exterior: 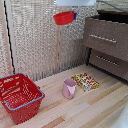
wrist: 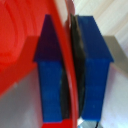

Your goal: Transport the gripper mindfully toward the orange-red bowl and clasp it to elevate with ease. Ensure your robot's arm aligns efficiently with the top drawer's opening. Carefully slide the orange-red bowl into the designated spot with precision. After confirmation, withdraw the gripper gently. Close the drawer smoothly by transitioning the gripper to its handle.

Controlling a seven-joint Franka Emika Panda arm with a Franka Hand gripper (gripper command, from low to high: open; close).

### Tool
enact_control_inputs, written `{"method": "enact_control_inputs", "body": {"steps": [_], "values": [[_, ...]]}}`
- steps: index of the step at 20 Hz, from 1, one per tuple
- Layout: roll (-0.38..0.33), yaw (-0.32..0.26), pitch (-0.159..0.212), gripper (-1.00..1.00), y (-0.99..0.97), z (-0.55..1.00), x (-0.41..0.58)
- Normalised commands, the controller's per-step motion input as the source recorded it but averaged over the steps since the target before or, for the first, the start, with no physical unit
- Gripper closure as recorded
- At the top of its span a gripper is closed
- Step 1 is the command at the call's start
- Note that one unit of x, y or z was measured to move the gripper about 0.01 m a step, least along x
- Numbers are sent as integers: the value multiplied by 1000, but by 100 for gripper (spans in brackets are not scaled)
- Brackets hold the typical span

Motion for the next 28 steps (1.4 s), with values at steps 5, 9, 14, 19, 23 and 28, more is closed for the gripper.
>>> {"method": "enact_control_inputs", "body": {"steps": [5,9,14,19,23,28], "values": [[0,-179,102,100,-514,877,142],[0,-199,111,100,-529,766,111],[6,-191,99,100,-576,647,46],[21,-163,93,100,-655,501,1],[35,-155,78,100,-669,385,0],[46,-134,49,100,-716,216,0]]}}
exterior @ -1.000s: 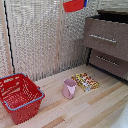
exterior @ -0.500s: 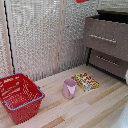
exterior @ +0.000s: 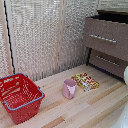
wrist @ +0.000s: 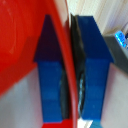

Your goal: Transport the gripper mindfully toward the orange-red bowl and clasp it to elevate with ease. Ensure your robot's arm aligns efficiently with the top drawer's opening. Carefully slide the orange-red bowl into the designated spot with precision. After confirmation, withdraw the gripper gently. Close the drawer smoothly by transitioning the gripper to its handle.

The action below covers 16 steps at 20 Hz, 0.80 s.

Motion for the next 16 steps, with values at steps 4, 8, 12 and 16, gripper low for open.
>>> {"method": "enact_control_inputs", "body": {"steps": [4,8,12,16], "values": [[41,-85,14,100,-791,61,0],[16,-53,0,100,-704,0,0],[2,-61,0,100,-608,-47,0],[-9,-40,0,100,-331,-261,-4]]}}
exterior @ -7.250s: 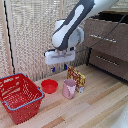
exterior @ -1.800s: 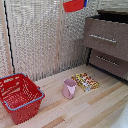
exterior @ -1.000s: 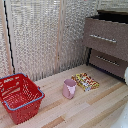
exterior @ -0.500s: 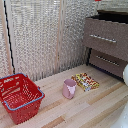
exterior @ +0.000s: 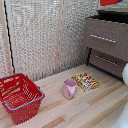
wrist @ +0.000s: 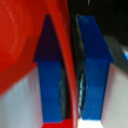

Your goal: Transport the gripper mindfully toward the orange-red bowl and clasp it to elevate with ease. Ensure your robot's arm aligns efficiently with the top drawer's opening. Carefully slide the orange-red bowl into the designated spot with precision. After confirmation, withdraw the gripper gently. Close the drawer smoothly by transitioning the gripper to its handle.

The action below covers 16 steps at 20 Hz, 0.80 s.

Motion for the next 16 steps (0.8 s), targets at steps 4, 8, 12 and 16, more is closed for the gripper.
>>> {"method": "enact_control_inputs", "body": {"steps": [4,8,12,16], "values": [[-49,-6,0,100,-231,-362,0],[-76,0,0,100,-314,-290,0],[-69,0,0,100,-171,-214,0],[-2,0,2,100,9,-69,-2]]}}
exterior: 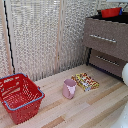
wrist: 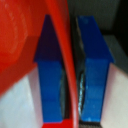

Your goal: Transport the gripper mindfully toward the orange-red bowl and clasp it to elevate with ease. Ensure your robot's arm aligns efficiently with the top drawer's opening. Carefully slide the orange-red bowl into the designated spot with precision. After confirmation, withdraw the gripper gently. Close the drawer smoothly by transitioning the gripper to its handle.

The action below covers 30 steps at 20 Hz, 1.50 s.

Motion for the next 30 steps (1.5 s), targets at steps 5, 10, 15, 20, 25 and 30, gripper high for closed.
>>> {"method": "enact_control_inputs", "body": {"steps": [5,10,15,20,25,30], "values": [[-8,-3,-9,-100,23,0,-74],[-45,-6,-16,-100,75,190,-2],[-111,42,0,-100,218,263,0],[-171,91,0,-100,358,276,-32],[-171,129,19,-100,275,234,-106],[-117,239,86,-100,109,103,-120]]}}
